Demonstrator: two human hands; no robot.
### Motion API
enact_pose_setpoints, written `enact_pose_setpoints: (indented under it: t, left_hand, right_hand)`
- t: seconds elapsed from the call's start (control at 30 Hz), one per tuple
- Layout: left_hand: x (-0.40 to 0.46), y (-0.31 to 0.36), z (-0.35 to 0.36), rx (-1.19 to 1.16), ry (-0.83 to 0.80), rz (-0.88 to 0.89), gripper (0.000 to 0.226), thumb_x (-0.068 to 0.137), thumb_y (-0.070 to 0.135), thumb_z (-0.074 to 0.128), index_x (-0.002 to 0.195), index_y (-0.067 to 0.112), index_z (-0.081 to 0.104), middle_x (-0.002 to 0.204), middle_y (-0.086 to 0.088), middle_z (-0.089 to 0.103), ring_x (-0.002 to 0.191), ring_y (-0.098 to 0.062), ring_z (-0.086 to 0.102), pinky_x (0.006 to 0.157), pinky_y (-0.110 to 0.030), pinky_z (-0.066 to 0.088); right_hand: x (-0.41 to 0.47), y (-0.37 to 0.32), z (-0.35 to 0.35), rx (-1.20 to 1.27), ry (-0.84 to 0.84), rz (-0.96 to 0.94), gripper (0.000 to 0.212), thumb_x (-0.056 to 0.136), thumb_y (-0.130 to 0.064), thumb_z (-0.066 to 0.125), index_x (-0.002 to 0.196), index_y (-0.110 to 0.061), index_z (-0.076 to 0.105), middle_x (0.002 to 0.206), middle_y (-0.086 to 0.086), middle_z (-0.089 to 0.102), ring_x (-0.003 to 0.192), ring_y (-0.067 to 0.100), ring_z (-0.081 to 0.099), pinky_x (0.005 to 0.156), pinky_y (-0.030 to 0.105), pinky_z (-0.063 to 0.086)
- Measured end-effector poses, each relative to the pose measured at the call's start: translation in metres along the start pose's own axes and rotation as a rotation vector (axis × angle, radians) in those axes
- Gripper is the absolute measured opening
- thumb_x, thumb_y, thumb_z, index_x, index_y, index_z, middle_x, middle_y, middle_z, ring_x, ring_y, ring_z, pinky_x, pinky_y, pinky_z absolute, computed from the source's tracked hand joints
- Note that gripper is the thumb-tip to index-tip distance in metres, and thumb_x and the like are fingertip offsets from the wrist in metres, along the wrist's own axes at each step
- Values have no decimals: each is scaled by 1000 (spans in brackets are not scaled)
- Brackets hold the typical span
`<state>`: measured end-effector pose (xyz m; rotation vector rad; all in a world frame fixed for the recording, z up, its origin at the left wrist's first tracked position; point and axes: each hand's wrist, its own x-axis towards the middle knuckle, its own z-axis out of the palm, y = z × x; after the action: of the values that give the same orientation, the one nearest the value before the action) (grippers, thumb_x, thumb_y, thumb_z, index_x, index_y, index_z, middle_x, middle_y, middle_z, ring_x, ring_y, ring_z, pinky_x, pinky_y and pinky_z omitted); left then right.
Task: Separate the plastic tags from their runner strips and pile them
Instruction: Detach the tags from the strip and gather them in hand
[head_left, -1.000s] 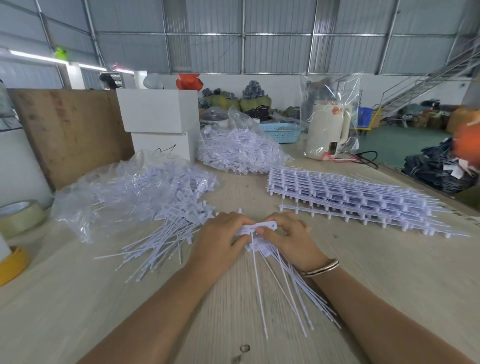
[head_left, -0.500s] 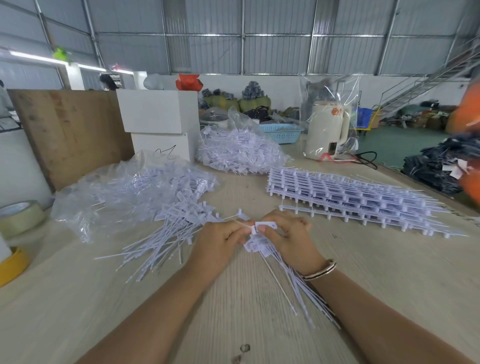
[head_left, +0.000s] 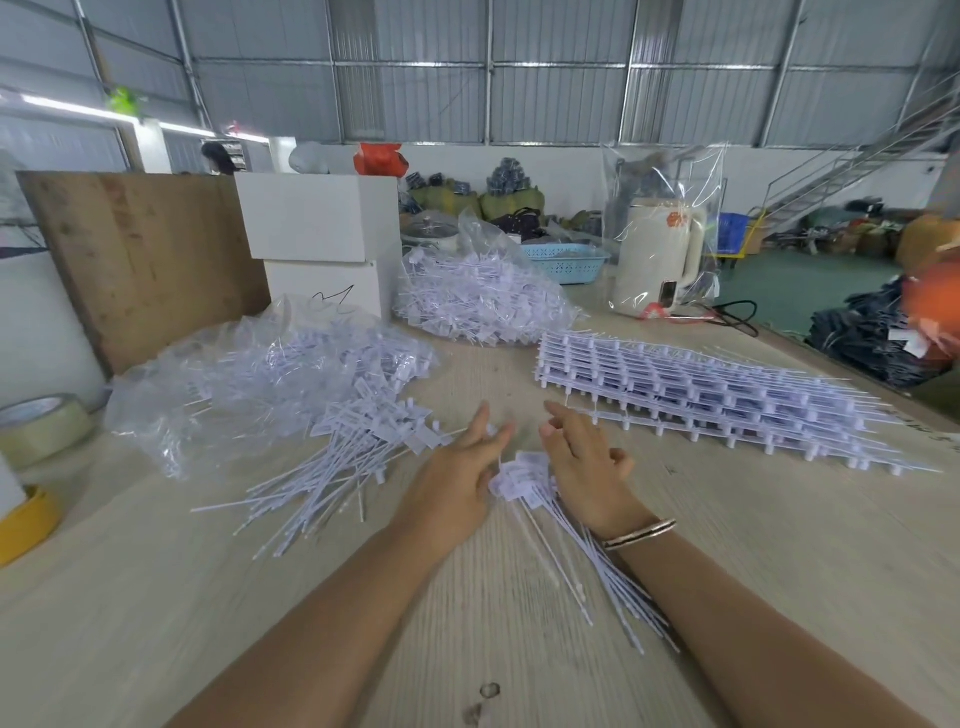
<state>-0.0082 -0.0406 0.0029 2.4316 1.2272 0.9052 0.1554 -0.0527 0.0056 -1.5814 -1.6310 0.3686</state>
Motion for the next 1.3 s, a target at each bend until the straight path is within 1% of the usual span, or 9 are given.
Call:
enact_pose_setpoints:
  t: [0.07, 0.13, 0.2, 0.3, 0.47, 0.6, 0.87, 1.03, 1.3]
  left_hand:
    - [-2, 3, -3, 21, -12, -28, 66, 91, -1, 46, 146, 29, 28, 157, 7, 7, 134, -7, 33, 104, -24, 35]
    - [-4, 5, -10, 87, 117, -136, 55, 92, 9, 45, 142, 30, 38, 148, 1, 39, 121, -13, 50, 94, -36, 47]
    - [-6, 6, -19, 206, 211, -227, 25, 94, 25, 40, 112, 26, 58, 101, 1, 66, 88, -17, 62, 68, -34, 50]
    - [-11, 12, -18, 306, 9, -383, 51, 93, 57, 22, 67, 21, 48, 63, 3, 54, 64, -15, 55, 58, -27, 40]
    - [-7, 23, 2, 396, -110, -420, 59, 81, 75, 32, 88, 21, 56, 95, 0, 60, 91, -19, 56, 76, -32, 45]
    - [-7, 24, 4, 377, -126, -382, 39, 83, 54, 50, 100, 20, 54, 108, 2, 54, 108, -21, 46, 90, -38, 41]
    - [-12, 23, -7, 222, -136, -377, 24, 93, 40, 40, 94, 18, 49, 102, -4, 56, 97, -24, 55, 82, -35, 46]
    - [-10, 28, -5, 38, -173, -464, 59, 92, 55, 36, 130, 11, 43, 124, -11, 57, 112, -28, 53, 96, -42, 43]
    - [-14, 32, -7, 120, -198, -442, 74, 84, 54, 54, 140, 11, 30, 137, -8, 43, 128, -26, 38, 102, -41, 37]
  right_hand:
    - [1, 2, -5, 51, -12, 3, 40, 99, -37, 32, 139, -30, 35, 122, -9, 42, 119, 7, 33, 104, 35, 18]
    - [2, 2, -14, 65, 115, 3, 32, 99, -33, 35, 128, -30, 45, 116, -10, 46, 112, 7, 38, 98, 33, 21]
    - [5, 1, -28, 56, 206, 50, 16, 98, -28, 38, 93, -26, 54, 95, -6, 54, 95, 14, 48, 81, 31, 33]
    - [5, 1, -52, -343, -15, 101, 30, 95, -28, 39, 71, -13, 50, 79, 8, 59, 77, 26, 56, 63, 30, 39]
    - [-9, -5, -57, -489, -450, 204, 44, 91, -49, 39, 58, -21, 51, 61, -3, 54, 58, 12, 52, 73, 29, 48]
    - [-13, -12, -38, -453, -400, 127, 41, 90, -38, 46, 54, -19, 43, 54, -2, 44, 51, 13, 43, 53, 26, 35]
    - [-22, -27, -20, -279, -350, 8, 34, 92, -21, 43, 61, -9, 52, 67, 7, 54, 62, 17, 49, 65, 30, 40]
    - [-24, -41, -28, 228, -550, 276, 30, 92, -3, 41, 67, -7, 57, 56, 3, 59, 46, 11, 54, 48, 18, 44]
    - [-27, -44, -26, 840, -487, 583, 24, 91, 7, 43, 107, 1, 60, 107, 18, 64, 91, 25, 63, 75, 29, 55]
